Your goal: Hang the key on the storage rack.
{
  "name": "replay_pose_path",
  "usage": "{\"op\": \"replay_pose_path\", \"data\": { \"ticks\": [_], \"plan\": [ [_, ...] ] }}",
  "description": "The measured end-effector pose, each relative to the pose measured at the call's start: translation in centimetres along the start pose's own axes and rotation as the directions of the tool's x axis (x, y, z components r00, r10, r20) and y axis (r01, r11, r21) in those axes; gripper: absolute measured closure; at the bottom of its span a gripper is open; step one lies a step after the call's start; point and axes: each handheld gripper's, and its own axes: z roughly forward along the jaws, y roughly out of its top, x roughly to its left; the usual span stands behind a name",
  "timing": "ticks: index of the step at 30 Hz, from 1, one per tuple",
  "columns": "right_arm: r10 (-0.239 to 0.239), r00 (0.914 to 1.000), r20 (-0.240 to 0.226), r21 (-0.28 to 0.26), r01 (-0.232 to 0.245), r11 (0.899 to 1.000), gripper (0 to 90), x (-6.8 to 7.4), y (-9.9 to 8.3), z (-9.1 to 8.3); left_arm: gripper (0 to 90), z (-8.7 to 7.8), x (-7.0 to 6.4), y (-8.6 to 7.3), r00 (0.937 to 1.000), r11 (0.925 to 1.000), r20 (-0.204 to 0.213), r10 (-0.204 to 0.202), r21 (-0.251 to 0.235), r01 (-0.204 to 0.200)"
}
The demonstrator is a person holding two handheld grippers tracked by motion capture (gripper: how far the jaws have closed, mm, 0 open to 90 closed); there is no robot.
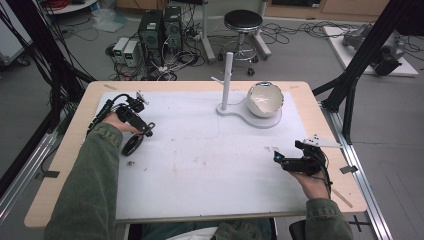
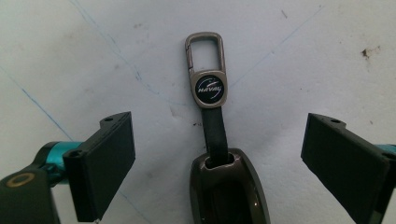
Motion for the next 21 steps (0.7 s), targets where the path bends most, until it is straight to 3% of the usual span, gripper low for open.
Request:
{"op": "replay_pose_path", "data": {
  "ticks": [3, 11, 16, 21],
  "plan": [
    [-0.001, 1.0000, 0.000, 0.003, 0.001, 1.000, 0.6, 0.0, 0.0, 0.0, 14.8, -0.1, 0.4, -0.1, 0.9997, 0.9996, -0.012, -0.020, 0.022, 0.020],
    [0.000, 0.9999, 0.014, -0.011, 0.000, 1.000, 0.6, -0.1, -0.1, -0.1, 35.1, -0.4, 0.8, -0.3, 0.9995, 0.9998, 0.024, -0.021, 0.009, 0.020],
    [-0.009, 0.9996, 0.025, 0.004, 0.008, 1.000, 0.6, 0.0, -0.3, 0.0, 42.7, 0.0, 0.7, 0.0, 0.9996, 0.9998, 0.021, -0.021, -0.002, 0.022],
    [0.001, 0.9997, 0.025, 0.001, -0.001, 1.000, 0.6, -0.1, -0.3, -0.2, 48.0, 0.6, 0.4, 0.3, 0.9998, 0.9997, 0.013, -0.016, 0.018, 0.016]
  ]
}}
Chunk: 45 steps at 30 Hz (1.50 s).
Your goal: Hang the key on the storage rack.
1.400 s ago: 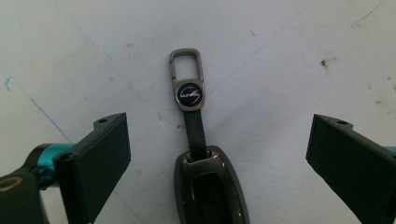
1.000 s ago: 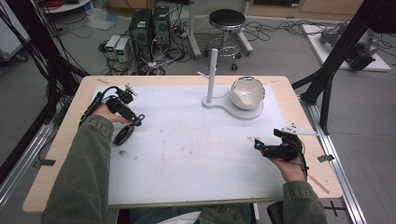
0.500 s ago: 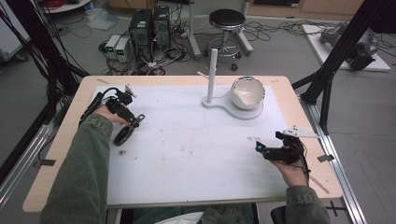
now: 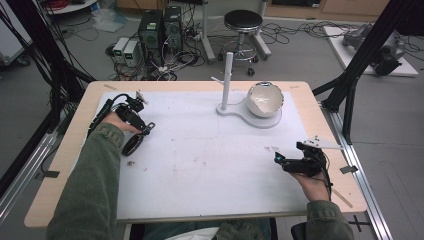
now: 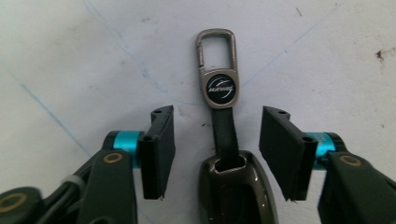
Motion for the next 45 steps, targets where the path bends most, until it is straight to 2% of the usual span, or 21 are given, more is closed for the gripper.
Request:
{"op": "replay_pose_path", "data": {
  "ticks": [4, 8, 9, 10, 13, 18, 20, 25, 31, 39, 45],
  "plan": [
    [0.007, 1.0000, 0.001, 0.000, -0.007, 1.000, 0.6, 0.0, 0.0, 0.0, 55.5, 0.4, -0.1, 0.1, 0.9998, 0.9990, -0.006, -0.019, 0.041, 0.019],
    [0.001, 1.0000, -0.001, 0.001, -0.001, 1.000, 0.6, 0.0, 0.0, 0.0, 62.9, 0.3, 0.1, 0.1, 0.9989, 0.9975, 0.026, -0.038, 0.061, 0.037],
    [0.000, 1.0000, -0.001, 0.003, 0.000, 1.000, 0.6, 0.1, 0.0, 0.0, 68.8, 0.3, 0.1, 0.1, 0.9988, 0.9974, 0.029, -0.039, 0.063, 0.037],
    [0.000, 1.0000, 0.001, 0.002, 0.000, 1.000, 0.6, 0.0, 0.0, -0.1, 70.7, 0.3, 0.1, 0.1, 0.9989, 0.9976, 0.028, -0.037, 0.060, 0.035],
    [0.007, 1.0000, 0.005, -0.002, -0.007, 1.000, 0.6, 0.0, 0.0, -0.2, 81.8, 0.3, 0.1, 0.0, 0.9993, 0.9984, 0.037, -0.001, 0.056, -0.001],
    [0.006, 1.0000, 0.007, -0.002, -0.006, 1.000, 0.6, -0.1, -0.1, -0.3, 82.9, 0.3, 0.3, -0.1, 0.9985, 0.9987, 0.055, 0.000, 0.050, -0.003],
    [0.003, 1.0000, 0.007, -0.005, -0.003, 1.000, 0.6, -0.2, -0.1, -0.4, 83.0, 0.3, 0.2, 0.0, 0.9988, 0.9987, 0.049, 0.003, 0.051, -0.006],
    [0.009, 0.9999, 0.005, -0.004, -0.009, 1.000, 0.6, -0.2, -0.1, -0.4, 83.0, 0.3, 0.0, 0.1, 0.9991, 0.9977, 0.032, -0.026, 0.064, 0.024],
    [0.007, 1.0000, 0.005, -0.010, -0.007, 1.000, 0.6, -0.2, -0.1, -0.5, 83.1, -0.1, -0.3, 0.0, 0.9991, 0.9976, 0.041, -0.006, 0.070, 0.003],
    [0.005, 1.0000, 0.002, -0.011, -0.005, 1.000, 0.6, -0.2, 0.0, -0.4, 83.0, -2.1, -0.3, -0.3, 0.9984, 0.9999, 0.055, 0.012, 0.010, -0.013],
    [0.001, 1.0000, -0.004, -0.009, -0.001, 1.000, 0.6, -0.1, 0.1, -0.2, 82.9, -4.3, -1.2, 0.3, 0.9970, 0.9978, 0.057, 0.052, -0.043, -0.050]
  ]
}}
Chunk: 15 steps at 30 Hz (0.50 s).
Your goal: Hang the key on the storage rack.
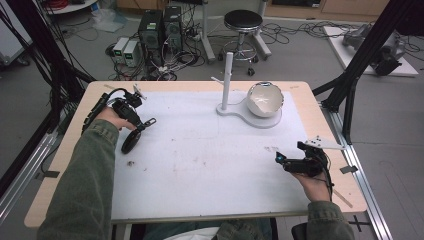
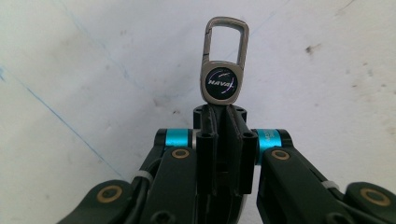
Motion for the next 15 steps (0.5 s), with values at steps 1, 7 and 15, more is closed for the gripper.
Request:
{"op": "replay_pose_path", "data": {
  "ticks": [1, 7, 15],
  "plan": [
    [-0.002, 1.0000, -0.001, -0.001, 0.002, 1.000, 0.6, 0.0, 0.0, 0.0, 82.8, -0.3, -0.2, 0.1, 0.9999, 0.9999, 0.010, -0.002, -0.012, 0.003],
    [0.000, 1.0000, -0.006, 0.006, 0.001, 1.000, 0.6, 0.0, 0.0, 0.2, 82.7, -1.8, -1.1, 0.9, 0.9994, 0.9989, -0.013, 0.031, -0.034, -0.032],
    [0.009, 0.9999, -0.007, -0.001, -0.009, 1.000, 0.6, -0.2, 0.0, 0.3, 82.7, -3.2, -1.9, 1.7, 0.9978, 0.9969, -0.011, 0.066, -0.043, -0.066]
  ]
}}
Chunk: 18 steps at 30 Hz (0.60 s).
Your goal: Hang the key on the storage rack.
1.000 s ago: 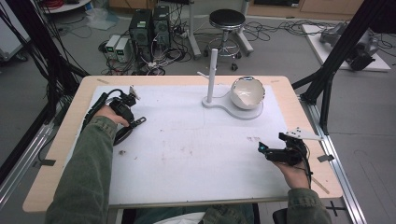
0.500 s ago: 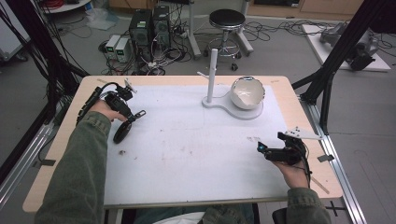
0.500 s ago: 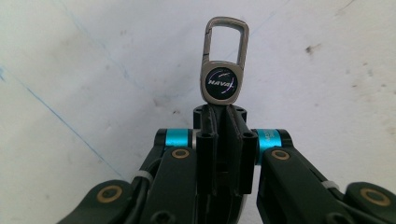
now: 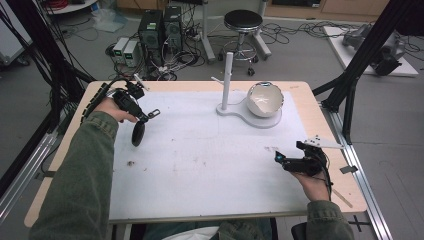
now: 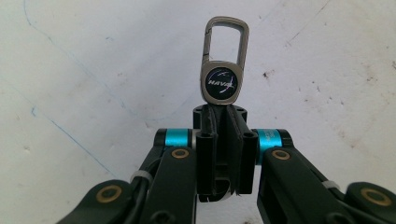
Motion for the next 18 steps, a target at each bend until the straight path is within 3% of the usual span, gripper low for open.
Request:
{"op": "replay_pose_path", "data": {
  "ticks": [18],
  "plan": [
    [0.009, 0.9999, -0.012, -0.009, -0.009, 1.000, 0.6, -0.1, -0.1, -0.2, 82.5, -4.3, -2.2, 4.3, 0.9963, 0.9962, -0.006, 0.086, -0.015, -0.086]
  ]
}}
